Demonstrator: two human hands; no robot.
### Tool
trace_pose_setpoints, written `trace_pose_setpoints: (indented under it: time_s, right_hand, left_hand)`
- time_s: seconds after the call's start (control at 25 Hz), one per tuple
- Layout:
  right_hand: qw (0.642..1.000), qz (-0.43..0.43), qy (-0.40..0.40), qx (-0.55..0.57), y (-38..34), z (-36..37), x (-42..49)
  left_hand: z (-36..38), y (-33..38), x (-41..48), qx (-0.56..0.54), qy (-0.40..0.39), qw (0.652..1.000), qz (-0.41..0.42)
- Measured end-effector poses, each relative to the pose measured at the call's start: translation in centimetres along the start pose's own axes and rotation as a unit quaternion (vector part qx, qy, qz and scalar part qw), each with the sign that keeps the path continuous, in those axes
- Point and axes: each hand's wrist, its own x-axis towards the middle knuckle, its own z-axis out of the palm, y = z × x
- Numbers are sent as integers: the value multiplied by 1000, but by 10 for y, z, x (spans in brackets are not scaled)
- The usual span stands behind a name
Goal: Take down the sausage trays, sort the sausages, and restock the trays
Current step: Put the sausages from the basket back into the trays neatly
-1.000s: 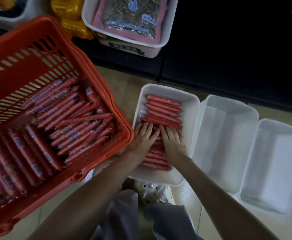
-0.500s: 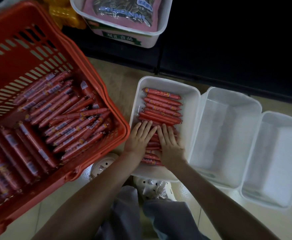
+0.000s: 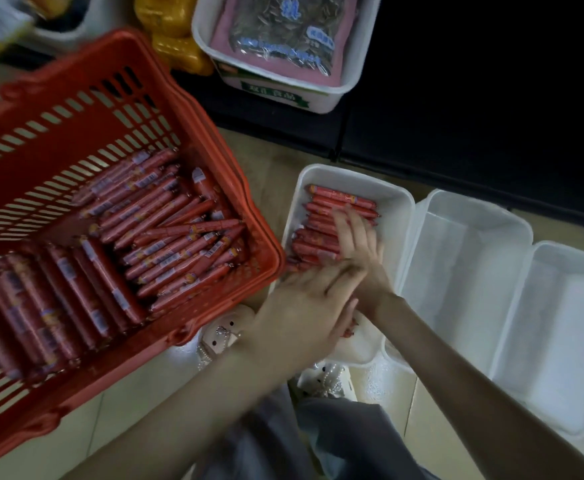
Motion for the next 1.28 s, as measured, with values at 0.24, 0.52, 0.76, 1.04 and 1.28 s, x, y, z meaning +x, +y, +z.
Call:
trace_pose_setpoints:
  time_s: [0.24, 0.52, 0.76, 1.04, 1.28]
  right_hand:
    - [952, -208, 208, 85, -109, -58, 17]
    - [939, -185, -138, -254, -210, 44, 72]
    - [884, -148, -254, -363, -201, 71, 106]
    - [860, -341, -165, -343, -211, 81, 88]
    - [863, -300, -196, -356, -222, 98, 101]
  left_hand:
    - [-98, -74, -13, -16, 152, 975, -162]
    - [-35, -203, -49, 259, -362, 844, -301]
    - [-38, -212, -39, 242, -311, 871, -291]
    - [-56, -223, -87, 315, -308, 843, -308]
    - [-50, -222, -98, 276, -286, 866, -304]
